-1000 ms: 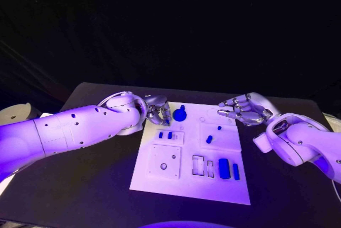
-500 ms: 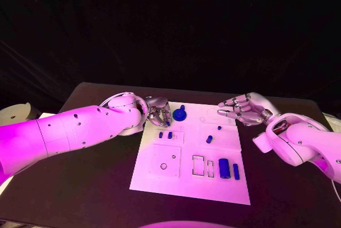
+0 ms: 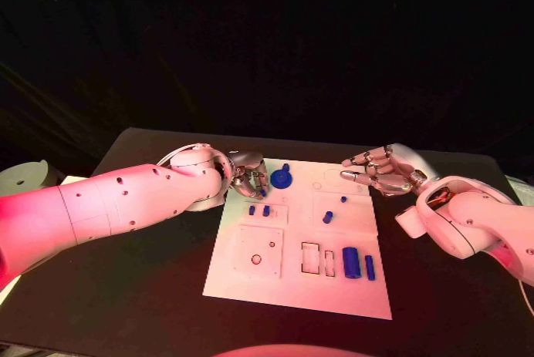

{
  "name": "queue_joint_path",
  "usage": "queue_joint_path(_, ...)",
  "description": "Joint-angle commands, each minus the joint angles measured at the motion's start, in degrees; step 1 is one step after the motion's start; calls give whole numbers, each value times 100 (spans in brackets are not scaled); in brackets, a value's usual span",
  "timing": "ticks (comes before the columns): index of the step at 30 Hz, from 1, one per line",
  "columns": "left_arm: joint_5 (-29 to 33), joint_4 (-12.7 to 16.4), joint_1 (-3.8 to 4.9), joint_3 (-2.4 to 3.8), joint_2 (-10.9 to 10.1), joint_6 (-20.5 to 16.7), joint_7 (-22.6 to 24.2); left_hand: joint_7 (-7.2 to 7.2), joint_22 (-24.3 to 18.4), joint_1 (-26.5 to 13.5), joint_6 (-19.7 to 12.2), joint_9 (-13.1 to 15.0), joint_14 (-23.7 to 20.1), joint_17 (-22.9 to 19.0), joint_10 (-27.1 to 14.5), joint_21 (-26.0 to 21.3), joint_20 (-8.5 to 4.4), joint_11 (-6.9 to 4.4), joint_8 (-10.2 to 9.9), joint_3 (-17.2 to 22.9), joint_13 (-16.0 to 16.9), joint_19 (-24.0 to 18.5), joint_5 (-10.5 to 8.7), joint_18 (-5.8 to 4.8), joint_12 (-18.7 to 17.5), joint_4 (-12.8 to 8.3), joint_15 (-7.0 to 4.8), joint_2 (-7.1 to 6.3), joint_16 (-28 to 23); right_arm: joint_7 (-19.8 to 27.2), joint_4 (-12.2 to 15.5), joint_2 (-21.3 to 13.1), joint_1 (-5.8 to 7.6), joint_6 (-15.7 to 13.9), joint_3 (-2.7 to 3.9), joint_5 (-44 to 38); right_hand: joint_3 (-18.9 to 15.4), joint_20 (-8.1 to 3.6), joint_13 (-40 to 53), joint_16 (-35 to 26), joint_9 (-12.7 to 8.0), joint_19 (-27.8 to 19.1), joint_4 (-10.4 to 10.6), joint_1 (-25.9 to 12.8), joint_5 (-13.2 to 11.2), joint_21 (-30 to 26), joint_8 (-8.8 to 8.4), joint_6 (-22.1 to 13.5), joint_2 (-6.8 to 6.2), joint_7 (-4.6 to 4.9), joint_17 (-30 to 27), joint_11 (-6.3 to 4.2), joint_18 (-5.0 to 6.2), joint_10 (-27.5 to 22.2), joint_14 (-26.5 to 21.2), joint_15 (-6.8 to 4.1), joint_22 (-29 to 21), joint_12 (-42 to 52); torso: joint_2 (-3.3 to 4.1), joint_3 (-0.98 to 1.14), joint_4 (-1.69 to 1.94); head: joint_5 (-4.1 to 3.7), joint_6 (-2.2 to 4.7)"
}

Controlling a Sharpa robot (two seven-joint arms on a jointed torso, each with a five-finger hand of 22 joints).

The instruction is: Assemble the parts on the task board

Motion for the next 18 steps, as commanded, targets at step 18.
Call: queue_joint_path(18,-27,16,-5,-5,40,131,-31,-25,20,-113,49,-9,186,-21,82,39,1,-18,-33,-2,12,145,-13,-85,-15,-18,-21,-8,13,40,-5,13,-4,85,0,-32,-34,8,-1,-28,-6,-23,4,-3,30,-37,25,33,71,4,1086,-24,67,10,503,-26,-4,3,3,4,-3,-5,-7)
